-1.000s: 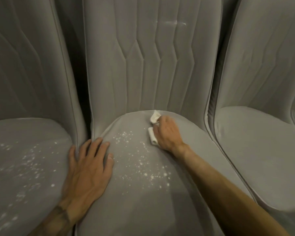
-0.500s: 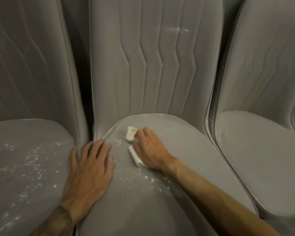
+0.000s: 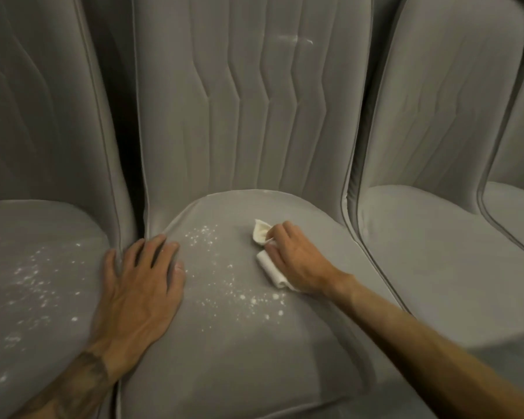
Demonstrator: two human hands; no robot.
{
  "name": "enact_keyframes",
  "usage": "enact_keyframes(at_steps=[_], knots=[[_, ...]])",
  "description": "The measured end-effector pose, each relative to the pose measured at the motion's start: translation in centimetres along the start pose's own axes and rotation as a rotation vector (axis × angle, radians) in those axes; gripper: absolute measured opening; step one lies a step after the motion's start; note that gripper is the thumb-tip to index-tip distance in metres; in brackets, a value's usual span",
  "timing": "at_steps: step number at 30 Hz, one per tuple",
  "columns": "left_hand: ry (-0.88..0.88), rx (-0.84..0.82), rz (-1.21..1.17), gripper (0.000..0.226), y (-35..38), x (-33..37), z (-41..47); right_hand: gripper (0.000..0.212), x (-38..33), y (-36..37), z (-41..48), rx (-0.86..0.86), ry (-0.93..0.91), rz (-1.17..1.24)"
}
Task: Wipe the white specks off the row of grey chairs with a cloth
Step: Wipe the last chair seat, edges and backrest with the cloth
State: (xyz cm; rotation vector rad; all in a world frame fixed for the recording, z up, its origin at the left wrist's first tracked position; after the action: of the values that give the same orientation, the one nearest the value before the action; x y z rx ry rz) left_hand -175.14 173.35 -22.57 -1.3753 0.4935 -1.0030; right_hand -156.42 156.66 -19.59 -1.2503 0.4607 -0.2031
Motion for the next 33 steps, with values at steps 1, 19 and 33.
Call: enact_keyframes(at_steps=[1,19,33], knots=[[0.002,-0.001,-0.005,0.053,-0.1,0.1,-0.1,0.022,2.1,-0.8,-0.4,0.003,0.04,-0.026],[0.006,0.032,-0.01,0.05,-0.5,0.5,-0.2,0.018,5.7,-3.5,-4.1,0.145,0.425,-0.193],[-0.001,0.032,-0.027,0.05,-0.8,0.6,-0.2,0.016,2.2,-1.9,-7.1,0.157,0.397,-0.131]])
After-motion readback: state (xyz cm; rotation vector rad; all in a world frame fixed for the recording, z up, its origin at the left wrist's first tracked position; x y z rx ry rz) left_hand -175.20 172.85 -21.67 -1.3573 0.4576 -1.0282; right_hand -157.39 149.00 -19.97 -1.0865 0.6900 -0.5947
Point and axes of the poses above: each hand's wrist, its own z-axis towards the middle knuckle, its own y-axis out of the palm, x = y × z, the point moved 10 cm from there along z, towards the middle knuckle, and after that the axes turned 1 degree about -z, right-handed, at the moved point
